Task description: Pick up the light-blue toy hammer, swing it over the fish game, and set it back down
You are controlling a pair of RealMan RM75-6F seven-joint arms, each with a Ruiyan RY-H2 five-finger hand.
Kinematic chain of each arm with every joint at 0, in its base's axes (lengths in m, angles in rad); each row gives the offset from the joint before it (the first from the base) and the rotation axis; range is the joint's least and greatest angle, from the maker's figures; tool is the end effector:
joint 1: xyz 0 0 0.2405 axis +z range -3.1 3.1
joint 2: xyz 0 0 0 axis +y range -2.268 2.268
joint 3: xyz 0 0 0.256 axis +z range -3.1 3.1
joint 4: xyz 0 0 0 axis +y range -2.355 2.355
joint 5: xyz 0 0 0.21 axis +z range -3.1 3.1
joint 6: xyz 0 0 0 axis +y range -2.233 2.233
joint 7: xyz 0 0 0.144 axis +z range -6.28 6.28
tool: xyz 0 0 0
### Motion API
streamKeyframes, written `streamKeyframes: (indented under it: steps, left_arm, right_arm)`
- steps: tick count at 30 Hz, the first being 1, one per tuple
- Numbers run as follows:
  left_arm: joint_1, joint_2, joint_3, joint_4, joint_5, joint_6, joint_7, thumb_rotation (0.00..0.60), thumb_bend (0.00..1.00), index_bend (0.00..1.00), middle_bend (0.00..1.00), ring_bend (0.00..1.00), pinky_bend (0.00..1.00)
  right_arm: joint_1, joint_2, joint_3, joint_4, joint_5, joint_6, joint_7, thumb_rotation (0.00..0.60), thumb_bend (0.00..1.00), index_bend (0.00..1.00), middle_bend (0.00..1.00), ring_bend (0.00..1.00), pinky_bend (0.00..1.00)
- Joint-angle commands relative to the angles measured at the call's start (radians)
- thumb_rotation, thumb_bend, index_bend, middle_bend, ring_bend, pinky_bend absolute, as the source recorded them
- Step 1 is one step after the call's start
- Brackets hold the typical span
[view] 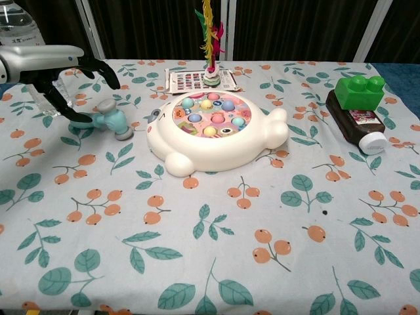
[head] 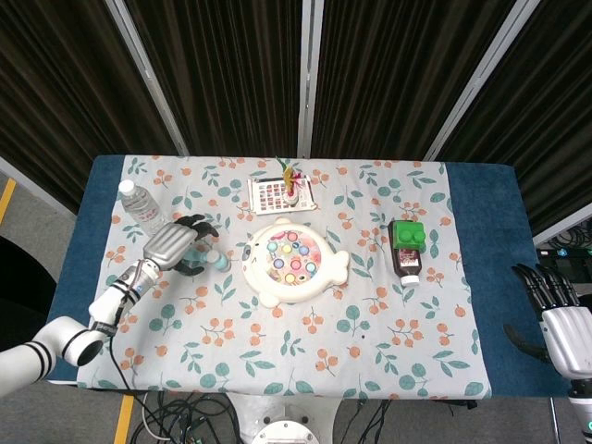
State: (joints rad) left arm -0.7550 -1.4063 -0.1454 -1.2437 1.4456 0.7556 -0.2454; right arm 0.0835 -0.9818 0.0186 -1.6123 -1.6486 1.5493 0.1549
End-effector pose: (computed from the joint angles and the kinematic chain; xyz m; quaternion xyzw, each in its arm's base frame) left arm -0.2024 0.3820 0.0278 -0.7590 -0.4152 -0.3506 0.3585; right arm -0.2993 -0.1730 0.1972 0.6288 -0.3554 0.4260 0.5448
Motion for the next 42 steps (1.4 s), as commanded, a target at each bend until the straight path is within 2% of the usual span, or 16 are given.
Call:
streamKeyframes:
  steps: [1,14,35,42]
  left_arm:
    - [-0.009,-0.018,0.005,0.016,-0.019,-0.018,-0.022,0.6,0.22,0.33,0.23,0.09,0.16]
    - [-0.017,-0.112,0.014,0.099,-0.063,-0.009,-0.05,0.6,0.26,0.39,0.23,0.09,0.16]
    - [-0.011,-0.139,0.028,0.145,-0.075,0.015,-0.08,0.6,0.31,0.44,0.24,0.09,0.16]
    - [-0.01,-0.151,0.032,0.164,-0.073,0.019,-0.094,0.6,0.35,0.46,0.24,0.09,0.16]
  right_arm:
    - [0.003,-0.003,0.001,0.002,0.003,-0.007,0.001,0.6,0.19,0.0,0.1,0.0,0.0]
    - [0.01,-0.006,0.002,0.007,0.008,-0.02,0.01,0.6,0.19,0.0,0.1,0.0,0.0]
    - [0.012,-0.004,0.003,-0.001,0.012,-0.027,0.0,0.6,0.19,0.0,0.1,0.0,0.0]
    - [0.012,-0.003,0.002,-0.005,0.013,-0.029,-0.004,0.6,0.19,0.0,0.11,0.0,0.0]
